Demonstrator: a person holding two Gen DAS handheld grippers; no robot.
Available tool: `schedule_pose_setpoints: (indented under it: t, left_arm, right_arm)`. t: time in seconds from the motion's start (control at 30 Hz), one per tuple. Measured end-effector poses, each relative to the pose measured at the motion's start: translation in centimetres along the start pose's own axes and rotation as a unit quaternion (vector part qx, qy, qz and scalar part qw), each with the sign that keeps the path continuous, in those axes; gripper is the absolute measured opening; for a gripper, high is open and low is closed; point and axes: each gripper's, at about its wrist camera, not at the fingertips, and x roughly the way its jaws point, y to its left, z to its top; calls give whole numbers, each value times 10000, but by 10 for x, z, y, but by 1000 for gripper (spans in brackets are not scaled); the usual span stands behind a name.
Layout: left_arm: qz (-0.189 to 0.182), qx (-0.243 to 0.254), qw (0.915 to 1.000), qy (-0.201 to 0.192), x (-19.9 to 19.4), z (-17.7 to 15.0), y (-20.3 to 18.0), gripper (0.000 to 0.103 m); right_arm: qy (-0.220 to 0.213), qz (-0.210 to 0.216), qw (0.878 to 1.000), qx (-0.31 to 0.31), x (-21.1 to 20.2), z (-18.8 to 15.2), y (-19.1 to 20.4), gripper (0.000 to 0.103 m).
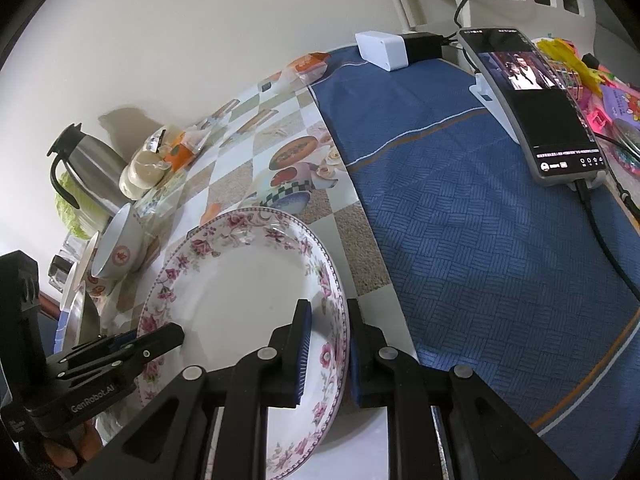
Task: Organize plates and bowls
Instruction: 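Lift the floral plate on edge with both grippers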
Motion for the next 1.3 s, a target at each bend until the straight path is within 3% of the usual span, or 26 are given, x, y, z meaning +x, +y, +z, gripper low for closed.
schedule_pose_setpoints:
  t: [0.5,0.77,1.03,1.3]
  left_arm:
    - [-512,-103,9986,-113,-16,-2,9,29]
    - [-748,-123,9966,-334,-41,0,9,29]
    - [-932,-135,9919,-856,-103,8,23,29]
    - [-872,-441,9866,-1308,-163,1,82,29]
  right_arm:
    - [113,13,9997,230,-7,-6,1,18]
    - [-20,-5,9997,223,-31,-6,9,18]
    - [-442,47,9990,15,-79,7,50,18]
    - [-672,445,9963,-315,-102,7,127,18]
